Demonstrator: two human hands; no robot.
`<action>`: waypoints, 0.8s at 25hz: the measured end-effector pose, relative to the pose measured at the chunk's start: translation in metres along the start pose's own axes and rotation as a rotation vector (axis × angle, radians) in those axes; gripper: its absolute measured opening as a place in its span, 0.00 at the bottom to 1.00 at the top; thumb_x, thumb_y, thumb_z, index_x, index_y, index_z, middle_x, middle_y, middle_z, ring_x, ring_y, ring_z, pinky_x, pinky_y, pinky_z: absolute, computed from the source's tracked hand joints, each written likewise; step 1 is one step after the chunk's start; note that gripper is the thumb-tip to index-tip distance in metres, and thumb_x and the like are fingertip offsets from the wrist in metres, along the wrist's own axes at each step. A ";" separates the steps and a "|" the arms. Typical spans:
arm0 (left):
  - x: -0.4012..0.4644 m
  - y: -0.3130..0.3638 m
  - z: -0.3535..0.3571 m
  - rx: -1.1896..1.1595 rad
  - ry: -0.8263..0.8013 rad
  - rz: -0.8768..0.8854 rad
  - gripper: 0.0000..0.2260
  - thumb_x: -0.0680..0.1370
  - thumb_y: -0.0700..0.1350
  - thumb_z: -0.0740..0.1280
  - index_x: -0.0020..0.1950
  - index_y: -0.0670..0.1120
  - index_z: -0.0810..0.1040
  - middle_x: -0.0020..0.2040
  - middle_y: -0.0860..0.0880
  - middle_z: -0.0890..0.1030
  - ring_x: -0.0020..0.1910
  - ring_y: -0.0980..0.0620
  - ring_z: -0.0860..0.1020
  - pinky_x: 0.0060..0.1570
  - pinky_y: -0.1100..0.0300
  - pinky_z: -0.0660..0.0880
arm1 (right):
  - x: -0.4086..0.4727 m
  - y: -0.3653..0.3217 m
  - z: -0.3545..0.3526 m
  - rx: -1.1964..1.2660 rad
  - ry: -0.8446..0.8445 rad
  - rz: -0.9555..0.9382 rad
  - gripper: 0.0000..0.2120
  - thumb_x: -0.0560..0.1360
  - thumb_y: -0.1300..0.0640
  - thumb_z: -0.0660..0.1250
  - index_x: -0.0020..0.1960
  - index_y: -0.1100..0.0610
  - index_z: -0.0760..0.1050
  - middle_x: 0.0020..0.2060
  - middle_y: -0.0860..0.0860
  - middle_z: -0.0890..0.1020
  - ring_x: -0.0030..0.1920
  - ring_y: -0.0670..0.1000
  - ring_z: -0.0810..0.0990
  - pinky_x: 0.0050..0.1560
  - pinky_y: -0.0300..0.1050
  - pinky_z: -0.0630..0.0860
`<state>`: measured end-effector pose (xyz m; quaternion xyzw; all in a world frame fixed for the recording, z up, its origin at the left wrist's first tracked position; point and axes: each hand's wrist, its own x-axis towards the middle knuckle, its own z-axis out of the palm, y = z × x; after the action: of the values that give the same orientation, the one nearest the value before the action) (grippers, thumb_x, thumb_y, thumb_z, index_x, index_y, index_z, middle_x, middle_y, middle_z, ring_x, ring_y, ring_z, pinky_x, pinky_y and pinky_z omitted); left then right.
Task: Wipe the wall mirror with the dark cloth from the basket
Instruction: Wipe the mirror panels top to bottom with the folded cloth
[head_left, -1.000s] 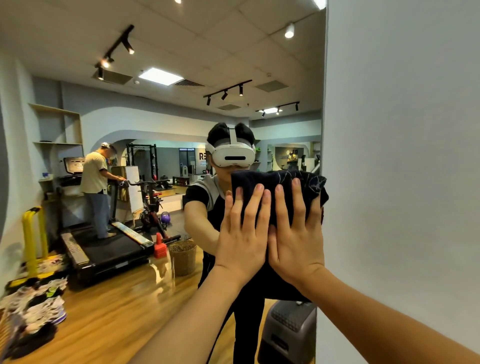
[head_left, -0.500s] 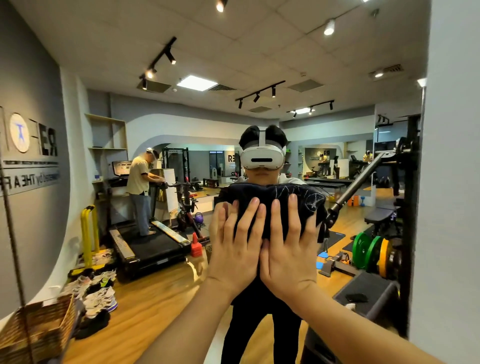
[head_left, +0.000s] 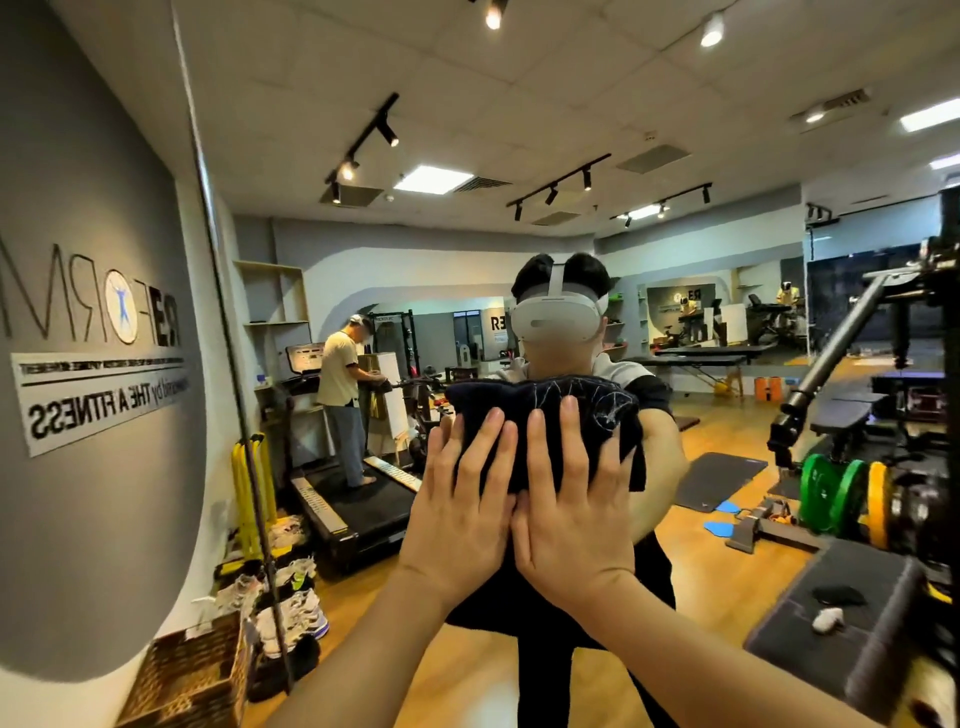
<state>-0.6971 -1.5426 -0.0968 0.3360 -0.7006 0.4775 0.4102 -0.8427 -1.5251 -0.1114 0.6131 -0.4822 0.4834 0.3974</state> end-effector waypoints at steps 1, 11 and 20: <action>-0.009 -0.020 -0.004 0.006 -0.007 0.018 0.26 0.85 0.49 0.54 0.80 0.40 0.55 0.79 0.41 0.57 0.77 0.35 0.60 0.77 0.38 0.56 | 0.002 -0.017 0.006 -0.016 -0.001 -0.015 0.38 0.77 0.45 0.56 0.83 0.58 0.52 0.81 0.63 0.53 0.74 0.73 0.58 0.74 0.73 0.57; -0.080 -0.146 -0.040 0.189 -0.132 0.002 0.30 0.83 0.50 0.55 0.80 0.37 0.53 0.80 0.37 0.56 0.78 0.35 0.60 0.78 0.37 0.53 | 0.012 -0.164 0.060 -0.024 -0.001 -0.034 0.37 0.79 0.44 0.54 0.84 0.57 0.51 0.81 0.64 0.51 0.77 0.74 0.50 0.76 0.74 0.50; -0.104 -0.157 -0.046 0.133 -0.197 -0.220 0.31 0.84 0.47 0.55 0.82 0.41 0.46 0.82 0.41 0.49 0.82 0.43 0.48 0.80 0.39 0.44 | 0.004 -0.190 0.077 -0.029 0.066 -0.128 0.31 0.83 0.44 0.50 0.84 0.47 0.49 0.83 0.61 0.50 0.80 0.70 0.45 0.79 0.70 0.44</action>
<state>-0.5042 -1.5407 -0.1185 0.4822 -0.6634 0.4397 0.3661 -0.6406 -1.5577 -0.1280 0.6207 -0.4354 0.4699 0.4520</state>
